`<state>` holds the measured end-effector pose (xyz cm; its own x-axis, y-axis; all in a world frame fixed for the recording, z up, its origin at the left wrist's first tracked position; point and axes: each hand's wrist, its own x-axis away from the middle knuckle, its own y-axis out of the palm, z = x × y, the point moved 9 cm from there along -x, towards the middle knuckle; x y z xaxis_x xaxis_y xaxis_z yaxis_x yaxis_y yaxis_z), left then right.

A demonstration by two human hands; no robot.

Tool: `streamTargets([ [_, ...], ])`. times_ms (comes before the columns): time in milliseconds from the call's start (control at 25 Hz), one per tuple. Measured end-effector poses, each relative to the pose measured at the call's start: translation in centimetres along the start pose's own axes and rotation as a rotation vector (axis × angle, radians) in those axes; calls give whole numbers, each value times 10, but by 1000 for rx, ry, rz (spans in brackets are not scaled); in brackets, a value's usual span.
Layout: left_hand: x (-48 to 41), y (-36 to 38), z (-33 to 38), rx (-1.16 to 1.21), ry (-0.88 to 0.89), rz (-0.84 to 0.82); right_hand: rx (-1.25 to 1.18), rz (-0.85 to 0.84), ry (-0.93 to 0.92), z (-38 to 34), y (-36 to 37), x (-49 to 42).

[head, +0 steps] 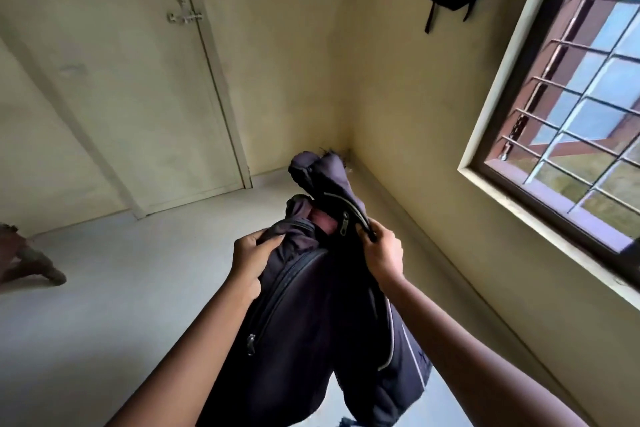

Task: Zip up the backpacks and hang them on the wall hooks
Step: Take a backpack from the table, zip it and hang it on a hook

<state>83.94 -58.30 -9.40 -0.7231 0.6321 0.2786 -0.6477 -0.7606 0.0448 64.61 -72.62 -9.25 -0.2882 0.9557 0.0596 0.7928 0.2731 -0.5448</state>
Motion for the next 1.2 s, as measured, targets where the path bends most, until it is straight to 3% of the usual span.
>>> streamTargets([
  [280, -169, 74, 29, -54, 18, -48, -47, 58, 27, -2, 12, -170],
  [520, -304, 133, 45, -100, -20, 15, -19, 18, 90, 19, 30, -325],
  [880, -392, 152, 36, -99, -81, 131, 273, -206, 280, 67, 84, -433],
  [960, -405, 153, 35, -109, -91, 125, 60, -287, 301, 54, 104, -442],
  [1080, -417, 148, 39, -173, -101, 71, -600, -432, 524, 21, 135, -435],
  [1200, -422, 141, 47, -284, -72, -31, -859, -548, 672, -5, 158, -424],
])
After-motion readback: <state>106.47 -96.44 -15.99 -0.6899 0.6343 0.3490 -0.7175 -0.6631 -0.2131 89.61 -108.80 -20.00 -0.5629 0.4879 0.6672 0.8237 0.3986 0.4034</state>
